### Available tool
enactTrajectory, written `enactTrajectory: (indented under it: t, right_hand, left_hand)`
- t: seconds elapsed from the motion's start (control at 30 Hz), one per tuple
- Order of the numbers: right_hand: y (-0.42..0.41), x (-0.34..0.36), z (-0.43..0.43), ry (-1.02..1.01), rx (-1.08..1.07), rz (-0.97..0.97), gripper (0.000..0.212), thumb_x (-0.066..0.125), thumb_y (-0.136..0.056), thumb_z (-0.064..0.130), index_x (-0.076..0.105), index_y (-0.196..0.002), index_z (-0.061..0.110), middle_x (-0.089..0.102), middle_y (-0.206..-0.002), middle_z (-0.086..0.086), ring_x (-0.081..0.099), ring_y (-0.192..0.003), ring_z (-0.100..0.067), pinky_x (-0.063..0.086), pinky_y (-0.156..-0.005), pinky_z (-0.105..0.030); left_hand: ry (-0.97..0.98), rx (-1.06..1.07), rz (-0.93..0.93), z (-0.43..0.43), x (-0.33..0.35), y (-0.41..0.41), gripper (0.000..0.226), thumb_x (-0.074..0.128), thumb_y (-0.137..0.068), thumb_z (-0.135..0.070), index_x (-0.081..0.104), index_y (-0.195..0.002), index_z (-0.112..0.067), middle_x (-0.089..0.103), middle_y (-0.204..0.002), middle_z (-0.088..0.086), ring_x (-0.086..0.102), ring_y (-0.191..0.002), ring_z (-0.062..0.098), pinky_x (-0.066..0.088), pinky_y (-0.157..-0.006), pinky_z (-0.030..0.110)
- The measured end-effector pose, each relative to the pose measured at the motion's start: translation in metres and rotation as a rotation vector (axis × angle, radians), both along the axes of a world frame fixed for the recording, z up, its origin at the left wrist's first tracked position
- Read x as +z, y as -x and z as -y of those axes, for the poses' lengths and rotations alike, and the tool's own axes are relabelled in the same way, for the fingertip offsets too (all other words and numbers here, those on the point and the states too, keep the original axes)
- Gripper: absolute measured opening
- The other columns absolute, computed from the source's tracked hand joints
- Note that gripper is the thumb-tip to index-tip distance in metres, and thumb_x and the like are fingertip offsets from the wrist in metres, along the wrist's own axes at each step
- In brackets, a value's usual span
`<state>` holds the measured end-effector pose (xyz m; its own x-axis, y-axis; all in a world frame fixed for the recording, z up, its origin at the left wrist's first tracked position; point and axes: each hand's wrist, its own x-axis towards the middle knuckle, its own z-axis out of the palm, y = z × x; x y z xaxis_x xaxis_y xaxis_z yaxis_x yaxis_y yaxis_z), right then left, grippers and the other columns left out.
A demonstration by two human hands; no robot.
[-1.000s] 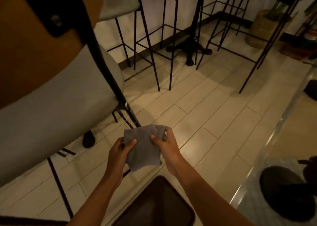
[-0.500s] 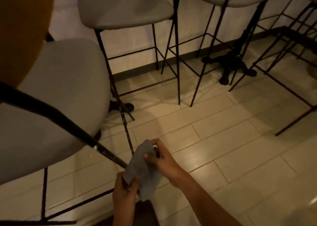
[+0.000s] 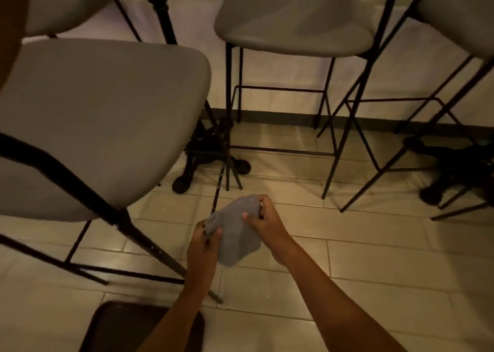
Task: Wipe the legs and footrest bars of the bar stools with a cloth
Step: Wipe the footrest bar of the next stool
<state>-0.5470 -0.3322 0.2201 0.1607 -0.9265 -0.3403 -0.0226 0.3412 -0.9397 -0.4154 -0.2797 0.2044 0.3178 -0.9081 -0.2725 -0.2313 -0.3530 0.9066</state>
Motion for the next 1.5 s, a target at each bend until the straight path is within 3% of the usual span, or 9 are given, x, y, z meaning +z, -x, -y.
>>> enactTrajectory:
  t: [0.37, 0.6, 0.7, 0.77, 0.87, 1.03, 1.17, 1.3, 1.5]
  right_hand:
    - [-0.029, -0.019, 0.026, 0.072, 0.054, -0.057, 0.025, 0.051, -0.093, 0.011, 0.038, -0.113, 0.02, 0.054, -0.116, -0.01, 0.056, -0.103, -0.022, 0.05, -0.076, -0.025]
    - [-0.021, -0.072, 0.041, -0.182, 0.096, -0.2, 0.033, 0.051, -0.092, 0.034, 0.028, -0.114, 0.03, 0.05, -0.119, -0.007, 0.05, -0.107, -0.024, 0.045, -0.09, -0.038]
    - [-0.019, -0.097, 0.05, -0.54, 0.226, 0.12, 0.039, 0.046, -0.09, 0.048, 0.044, -0.119, 0.021, 0.05, -0.118, -0.007, 0.051, -0.106, -0.029, 0.046, -0.09, -0.048]
    - [-0.021, -0.115, 0.062, -0.6, 0.288, 0.288, 0.044, 0.047, -0.088, 0.051, 0.056, -0.112, 0.016, 0.058, -0.108, -0.012, 0.056, -0.096, -0.03, 0.05, -0.08, -0.048]
    - [-0.031, -0.146, 0.082, -0.536, 0.304, 0.362, 0.044, 0.051, -0.087, 0.049, 0.063, -0.107, 0.012, 0.063, -0.105, -0.014, 0.06, -0.092, -0.029, 0.051, -0.072, -0.044]
    - [-0.036, -0.189, 0.101, -0.423, 0.308, 0.476, 0.039, 0.053, -0.09, 0.036, 0.061, -0.114, 0.007, 0.066, -0.108, -0.014, 0.062, -0.098, -0.026, 0.054, -0.077, -0.037]
    - [-0.034, -0.206, 0.107, -0.215, 0.26, 0.455, 0.024, 0.048, -0.095, 0.022, 0.058, -0.112, 0.01, 0.065, -0.105, -0.014, 0.066, -0.088, -0.029, 0.058, -0.067, -0.038]
    - [-0.022, -0.218, 0.123, -0.048, 0.12, 0.288, 0.029, 0.049, -0.094, 0.024, 0.055, -0.12, 0.012, 0.062, -0.116, -0.013, 0.06, -0.103, -0.032, 0.05, -0.088, -0.051]
    - [-0.024, -0.225, 0.135, 0.288, 0.116, 0.045, 0.026, 0.044, -0.097, 0.021, 0.056, -0.116, 0.009, 0.059, -0.107, -0.006, 0.055, -0.1, -0.019, 0.045, -0.079, -0.025]
  left_hand:
    - [-0.024, 0.189, -0.141, 0.019, -0.017, -0.013, 0.02, 0.046, -0.096, -0.012, 0.053, -0.113, -0.019, 0.061, -0.117, 0.014, 0.058, -0.108, 0.031, 0.046, -0.096, 0.049]
    - [0.104, 0.309, 0.028, 0.035, -0.034, 0.016, 0.023, 0.045, -0.096, -0.012, 0.056, -0.117, -0.013, 0.063, -0.113, 0.013, 0.059, -0.107, 0.026, 0.039, -0.08, 0.021]
    - [0.146, 0.293, 0.029, 0.049, -0.053, 0.026, 0.022, 0.045, -0.097, -0.012, 0.059, -0.099, -0.028, 0.064, -0.096, -0.011, 0.062, -0.093, -0.002, 0.04, -0.066, 0.001]
    - [0.139, 0.23, -0.002, 0.057, -0.072, 0.028, 0.02, 0.047, -0.097, -0.02, 0.063, -0.095, -0.031, 0.064, -0.079, -0.018, 0.064, -0.068, -0.011, 0.047, -0.054, 0.003]
    - [0.096, 0.192, 0.036, 0.068, -0.104, 0.028, 0.023, 0.045, -0.095, -0.041, 0.062, -0.109, -0.036, 0.067, -0.084, -0.013, 0.067, -0.073, 0.003, 0.059, -0.069, 0.026]
    - [0.236, 0.144, 0.139, 0.062, -0.14, 0.028, 0.026, 0.042, -0.097, -0.018, 0.059, -0.113, -0.03, 0.059, -0.086, -0.018, 0.061, -0.074, -0.011, 0.041, -0.053, 0.002]
    - [0.247, 0.202, 0.285, 0.055, -0.166, 0.015, 0.034, 0.041, -0.097, -0.012, 0.057, -0.125, -0.021, 0.063, -0.11, -0.003, 0.06, -0.096, 0.011, 0.04, -0.066, 0.008]
    - [0.133, 0.214, 0.651, 0.046, -0.195, -0.005, 0.034, 0.039, -0.097, -0.01, 0.052, -0.129, -0.01, 0.058, -0.128, 0.009, 0.051, -0.117, 0.02, 0.035, -0.097, 0.023]
    - [-0.1, 0.153, 0.866, 0.047, -0.217, -0.021, 0.039, 0.035, -0.1, -0.014, 0.036, -0.138, -0.009, 0.048, -0.135, 0.01, 0.043, -0.123, 0.023, 0.035, -0.101, 0.028]
